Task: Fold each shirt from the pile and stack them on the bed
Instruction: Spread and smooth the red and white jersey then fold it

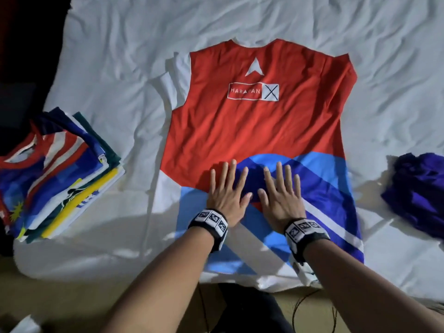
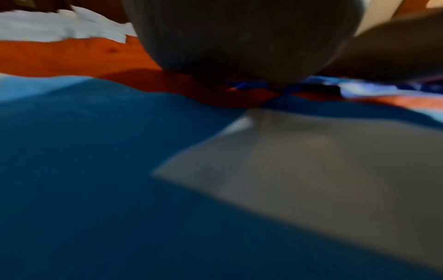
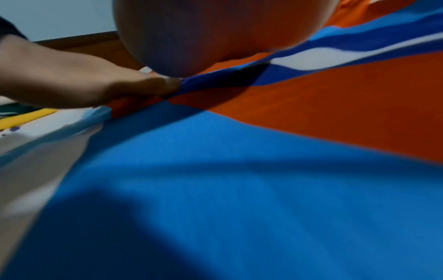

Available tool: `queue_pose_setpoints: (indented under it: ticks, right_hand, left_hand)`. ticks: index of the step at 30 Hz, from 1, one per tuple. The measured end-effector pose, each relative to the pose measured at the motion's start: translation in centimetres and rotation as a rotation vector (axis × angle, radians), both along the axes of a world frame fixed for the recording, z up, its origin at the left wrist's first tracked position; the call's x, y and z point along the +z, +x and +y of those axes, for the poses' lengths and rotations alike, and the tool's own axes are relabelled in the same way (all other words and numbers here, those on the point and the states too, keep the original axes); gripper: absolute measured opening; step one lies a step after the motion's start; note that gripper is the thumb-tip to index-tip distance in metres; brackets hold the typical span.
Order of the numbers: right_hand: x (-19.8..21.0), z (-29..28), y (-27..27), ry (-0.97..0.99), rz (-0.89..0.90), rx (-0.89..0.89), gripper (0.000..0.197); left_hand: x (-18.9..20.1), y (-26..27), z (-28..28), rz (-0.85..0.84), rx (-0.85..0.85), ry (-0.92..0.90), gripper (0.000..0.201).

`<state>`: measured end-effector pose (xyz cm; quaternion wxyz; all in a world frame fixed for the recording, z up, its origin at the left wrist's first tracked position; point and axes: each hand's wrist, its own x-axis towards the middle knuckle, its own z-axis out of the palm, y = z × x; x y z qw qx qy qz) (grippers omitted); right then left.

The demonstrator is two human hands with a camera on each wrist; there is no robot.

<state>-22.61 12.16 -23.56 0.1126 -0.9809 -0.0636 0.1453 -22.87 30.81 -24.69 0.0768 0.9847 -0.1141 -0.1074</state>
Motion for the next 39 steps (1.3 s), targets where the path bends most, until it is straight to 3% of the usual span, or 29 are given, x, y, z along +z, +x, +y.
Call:
queue_pose_setpoints:
  ticks: [2,5,9,12,14,19,21,27,30,31,35,37,39]
  right_hand:
    - [-1.2,0.5,1.5,0.006,0.057,-0.008,0.069]
    - [-2.9,-2.6,2.5,-0.077,0.065,-0.025,0.067]
    - [-3.1,-8.0,4.0,-0.128,0.103,-0.292,0.075]
    - [-2.2,-8.9,6.3,-0.133,0.098,-0.43,0.084]
    - [-1.6,-7.0,8.5,-0.11,0.031,-0.372,0.08]
    - [-2.6,0.0,13.2,-0.007,-0.072,0.121,0.068]
    - [-3.8,-0.1,14.5,-0.039,-0.035,0.141,0.066]
    - [-4.3,-6.9,17.4,-0.103,-0.04,-0.219,0.071]
    - [-3.3,-6.4,20.1,-0.09,-0.064,-0.415,0.078]
    - [-2.9,-5.3,21.0,-0.088,-0.105,-0.349,0.077]
    - [-3.4,-0.8,23.8,-0.045,-0.171,0.204,0.067]
    - [-4.2,-1.2,25.3,-0.066,-0.135,0.217,0.066]
    - [-4.8,-3.1,26.6,-0.108,-0.122,0.074,0.067]
  left_hand:
    - [-1.6,1.6,-0.1,0.005,-0.029,0.041,0.073]
    - [-3.1,2.9,3.4,-0.039,0.074,0.067,0.073]
    - [-3.2,2.8,10.5,-0.034,0.314,0.154,0.08]
    - [-2.2,4.2,12.3,0.0,0.432,0.179,0.086]
    - [-1.5,6.5,10.2,-0.059,0.381,0.156,0.084]
    - [-1.8,13.2,2.4,-0.049,-0.039,0.072,0.075]
    - [-2.9,14.9,2.8,-0.025,-0.085,0.11,0.073]
    - [-3.5,18.3,9.9,-0.053,0.324,0.184,0.08]
    - [-2.4,20.7,9.2,-0.095,0.453,0.164,0.083]
    - [-2.0,21.8,7.9,-0.116,0.387,0.142,0.082]
    - [-2.1,25.0,2.1,-0.087,-0.085,0.077,0.073]
    - [-3.2,26.5,2.4,-0.063,-0.097,0.108,0.072]
    - [-4.3,27.6,4.7,-0.055,0.045,0.134,0.073]
